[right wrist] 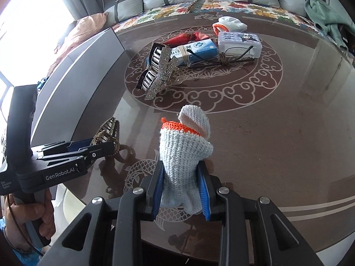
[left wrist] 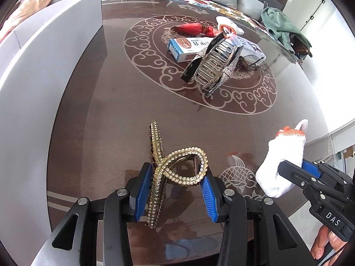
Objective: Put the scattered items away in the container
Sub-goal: 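Lift the gold strap with the left tool while the right tool lifts the glove, then carry the gold strap with the left tool toward the white box while the right tool carries the glove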
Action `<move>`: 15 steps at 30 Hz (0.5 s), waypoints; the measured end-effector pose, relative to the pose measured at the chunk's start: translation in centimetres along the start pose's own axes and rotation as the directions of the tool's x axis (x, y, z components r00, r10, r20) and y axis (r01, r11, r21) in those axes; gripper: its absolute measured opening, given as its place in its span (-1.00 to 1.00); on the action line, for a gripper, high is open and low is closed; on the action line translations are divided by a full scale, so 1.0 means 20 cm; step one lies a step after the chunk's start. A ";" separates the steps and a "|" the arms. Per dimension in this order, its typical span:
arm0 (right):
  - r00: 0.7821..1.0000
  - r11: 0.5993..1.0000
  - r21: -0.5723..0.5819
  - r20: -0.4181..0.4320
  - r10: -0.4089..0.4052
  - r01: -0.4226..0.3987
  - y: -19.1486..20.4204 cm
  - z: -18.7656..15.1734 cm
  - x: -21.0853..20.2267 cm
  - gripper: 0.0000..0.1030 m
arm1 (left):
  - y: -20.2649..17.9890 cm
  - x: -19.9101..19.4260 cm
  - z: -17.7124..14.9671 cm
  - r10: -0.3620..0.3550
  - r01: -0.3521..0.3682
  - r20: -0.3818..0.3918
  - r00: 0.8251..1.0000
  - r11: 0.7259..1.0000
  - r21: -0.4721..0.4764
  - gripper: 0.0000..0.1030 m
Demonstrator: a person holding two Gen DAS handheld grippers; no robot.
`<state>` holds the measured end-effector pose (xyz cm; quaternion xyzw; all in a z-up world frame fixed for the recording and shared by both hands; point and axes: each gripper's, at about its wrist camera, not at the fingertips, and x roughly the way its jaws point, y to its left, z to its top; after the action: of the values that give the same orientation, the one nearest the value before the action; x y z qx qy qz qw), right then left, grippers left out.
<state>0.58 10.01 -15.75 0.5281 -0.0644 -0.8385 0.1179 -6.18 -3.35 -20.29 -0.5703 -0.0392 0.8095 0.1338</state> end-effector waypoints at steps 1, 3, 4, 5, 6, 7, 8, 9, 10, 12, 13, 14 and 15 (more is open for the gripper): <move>1.000 1.000 0.004 0.004 0.003 -0.003 0.00 0.00 -0.01 -0.43 | 0.00 -0.01 0.00 -0.002 0.002 0.002 1.000 1.000 -0.002 -0.16; 1.000 1.000 -0.005 0.004 0.006 -0.006 0.01 0.00 -0.01 -0.43 | -0.01 -0.02 -0.01 -0.006 0.006 0.005 1.000 1.000 -0.007 -0.16; 1.000 1.000 -0.006 0.005 0.008 -0.008 0.01 0.00 -0.02 -0.43 | -0.01 -0.02 -0.02 -0.008 0.008 0.007 1.000 1.000 -0.009 -0.16; 1.000 1.000 -0.004 0.009 0.011 -0.011 0.02 0.00 -0.03 -0.43 | -0.02 -0.03 -0.03 -0.010 0.010 0.008 1.000 1.000 -0.011 -0.16; 1.000 1.000 -0.002 0.012 0.014 -0.013 0.02 0.00 -0.03 -0.43 | -0.03 -0.04 -0.03 -0.011 0.011 0.010 1.000 1.000 -0.011 -0.16; 1.000 1.000 -0.002 0.016 0.017 -0.016 0.02 0.00 -0.04 -0.43 | -0.04 -0.04 -0.04 -0.011 0.011 0.013 1.000 1.000 -0.009 -0.16; 1.000 1.000 -0.002 0.020 0.022 -0.022 0.03 -0.01 -0.05 -0.43 | -0.04 -0.05 -0.05 -0.011 0.011 0.015 1.000 1.000 -0.007 -0.16; 0.999 1.000 -0.004 0.021 0.024 -0.024 0.03 -0.01 -0.06 -0.43 | -0.05 -0.06 -0.06 -0.011 0.011 0.017 1.000 1.000 -0.005 -0.16; 0.999 1.000 -0.005 0.022 0.026 -0.026 0.04 -0.01 -0.06 -0.43 | -0.05 -0.07 -0.07 -0.011 0.011 0.020 1.000 1.000 -0.003 -0.16; 0.999 1.000 -0.004 0.025 0.031 -0.031 0.05 -0.02 -0.07 -0.43 | -0.06 -0.08 -0.08 -0.008 0.008 0.024 1.000 1.000 -0.004 -0.16; 0.999 0.999 -0.004 0.027 0.032 -0.032 0.05 -0.02 -0.07 -0.43 | -0.06 -0.09 -0.08 -0.007 0.007 0.027 1.000 1.000 -0.004 -0.16; 0.999 1.000 -0.005 0.028 0.031 -0.031 0.06 -0.02 -0.07 -0.43 | -0.06 -0.09 -0.09 -0.005 0.006 0.030 1.000 1.000 -0.006 -0.16; 0.999 1.000 -0.007 0.029 0.030 -0.030 0.06 -0.03 -0.08 -0.43 | -0.06 -0.10 -0.09 -0.005 0.005 0.033 0.999 1.000 -0.007 -0.16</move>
<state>1.88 9.25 -14.38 0.5145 -0.0713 -0.8443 0.1314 -3.63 -2.80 -18.88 -0.5570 -0.0457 0.8185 0.1332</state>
